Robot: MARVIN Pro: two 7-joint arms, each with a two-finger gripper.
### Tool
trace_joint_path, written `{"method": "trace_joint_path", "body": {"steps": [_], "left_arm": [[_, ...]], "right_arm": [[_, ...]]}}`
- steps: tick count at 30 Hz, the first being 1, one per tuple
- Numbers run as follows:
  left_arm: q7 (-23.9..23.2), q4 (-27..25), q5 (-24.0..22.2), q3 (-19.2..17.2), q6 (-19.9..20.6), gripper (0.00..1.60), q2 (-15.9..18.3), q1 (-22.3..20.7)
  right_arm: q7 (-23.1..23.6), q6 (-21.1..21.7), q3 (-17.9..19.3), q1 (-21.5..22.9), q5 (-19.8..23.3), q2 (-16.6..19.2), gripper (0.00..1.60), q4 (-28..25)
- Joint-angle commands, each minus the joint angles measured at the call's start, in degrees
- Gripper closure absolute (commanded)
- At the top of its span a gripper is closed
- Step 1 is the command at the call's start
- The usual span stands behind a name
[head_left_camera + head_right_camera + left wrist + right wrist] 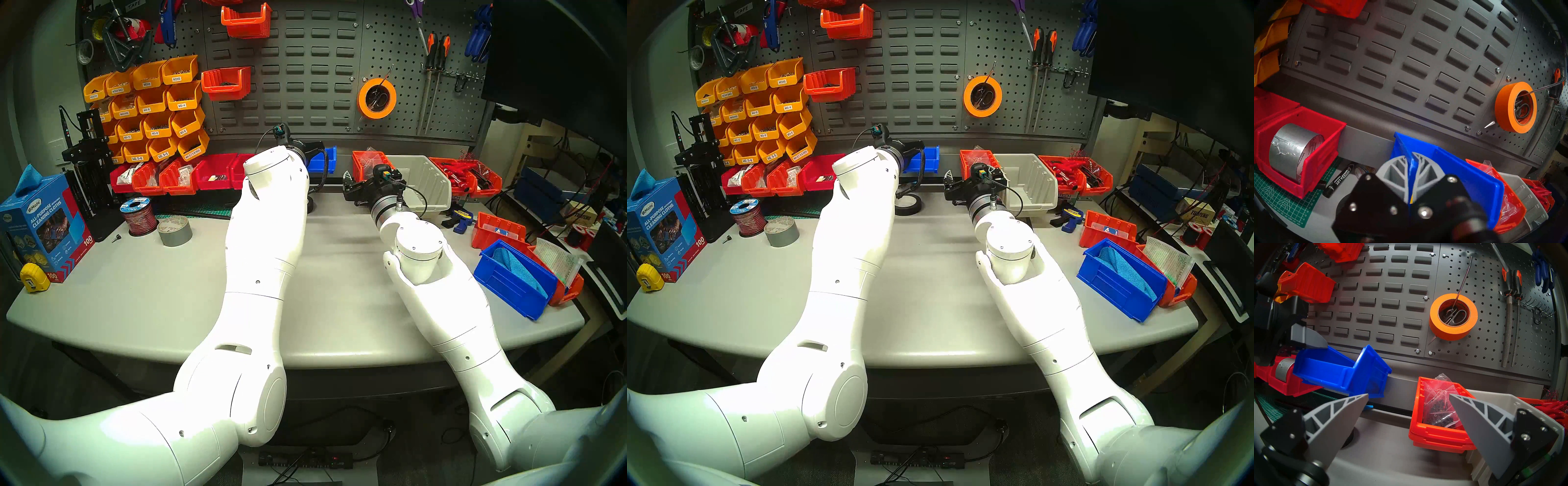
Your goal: Hang all the unorganized tool boxes onto the wall
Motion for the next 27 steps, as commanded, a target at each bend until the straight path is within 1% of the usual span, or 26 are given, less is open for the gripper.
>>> {"method": "trace_joint_path", "body": {"steps": [1, 8, 16, 27], "left_arm": [[0.0, 0.7, 0.5, 0.4, -2.0, 1.60, -0.2, -1.1], [-0.3, 0.3, 1.1, 0.6, -2.3, 1.60, 0.2, 0.6], [-0.5, -1.5, 1.8, 1.0, -1.7, 1.60, 0.6, 3.6], [-0.6, -2.2, 2.1, 1.3, -1.5, 1.60, 0.8, 4.9]], "right_arm": [[0.1, -0.1, 0.0, 0.4, -0.1, 0.0, 0.00, -1.0], [0.1, -0.1, 0.0, 0.4, -0.1, 0.0, 0.00, -1.0], [0.1, -0.1, 0.0, 0.4, -0.1, 0.0, 0.00, -1.0], [0.1, -0.1, 0.0, 0.4, -0.1, 0.0, 0.00, -1.0]]}}
